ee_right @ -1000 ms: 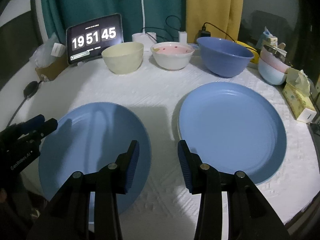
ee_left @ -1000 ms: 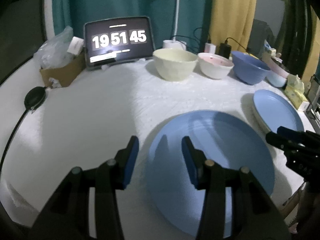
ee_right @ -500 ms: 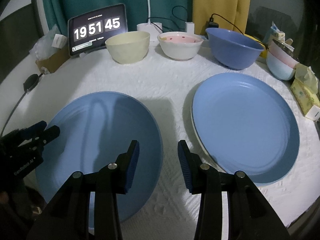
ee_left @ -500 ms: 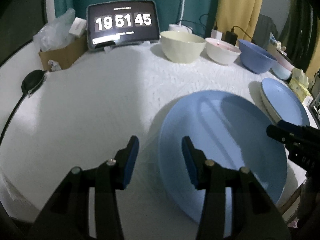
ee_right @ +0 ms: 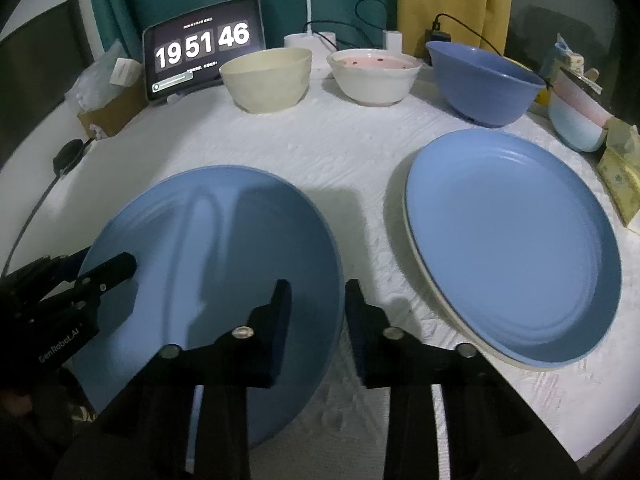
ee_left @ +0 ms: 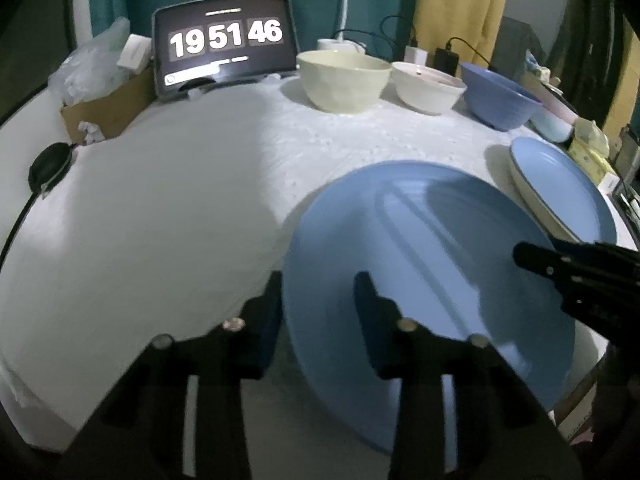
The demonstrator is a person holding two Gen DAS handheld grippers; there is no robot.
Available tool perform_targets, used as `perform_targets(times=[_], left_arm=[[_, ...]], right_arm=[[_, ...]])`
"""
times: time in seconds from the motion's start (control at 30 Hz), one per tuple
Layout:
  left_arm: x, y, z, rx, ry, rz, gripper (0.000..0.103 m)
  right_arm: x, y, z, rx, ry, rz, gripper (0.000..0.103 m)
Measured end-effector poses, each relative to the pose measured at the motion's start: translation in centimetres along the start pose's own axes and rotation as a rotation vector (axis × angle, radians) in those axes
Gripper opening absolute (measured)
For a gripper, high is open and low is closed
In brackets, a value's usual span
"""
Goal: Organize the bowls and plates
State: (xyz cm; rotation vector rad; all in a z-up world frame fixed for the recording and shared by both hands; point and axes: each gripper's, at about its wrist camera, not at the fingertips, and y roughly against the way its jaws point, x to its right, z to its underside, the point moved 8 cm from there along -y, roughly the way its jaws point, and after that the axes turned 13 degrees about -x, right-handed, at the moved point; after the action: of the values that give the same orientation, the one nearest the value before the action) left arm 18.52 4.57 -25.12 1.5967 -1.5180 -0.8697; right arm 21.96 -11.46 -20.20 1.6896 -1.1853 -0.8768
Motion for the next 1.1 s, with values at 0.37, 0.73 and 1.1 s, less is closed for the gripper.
perform_targets(times=[0.37,0.73,1.1], left_arm=[[0.0,0.6,-0.3,0.015,-0.002,-0.006,0.027],[1.3,2.2,-1.1,0.055,-0.023,0.009,0.027],[3.0,3.5,-2.0,0.084,-0.058,0.009,0.027]], right_arm=[[0.6,0.8,-0.1,0.024,0.003,0.01,0.018],[1.9,3.1,-0.6,0.073,-0.022,0.005,0.018],[3.5,4.5,-1.0,0.11,-0.05,0.01,0.018]])
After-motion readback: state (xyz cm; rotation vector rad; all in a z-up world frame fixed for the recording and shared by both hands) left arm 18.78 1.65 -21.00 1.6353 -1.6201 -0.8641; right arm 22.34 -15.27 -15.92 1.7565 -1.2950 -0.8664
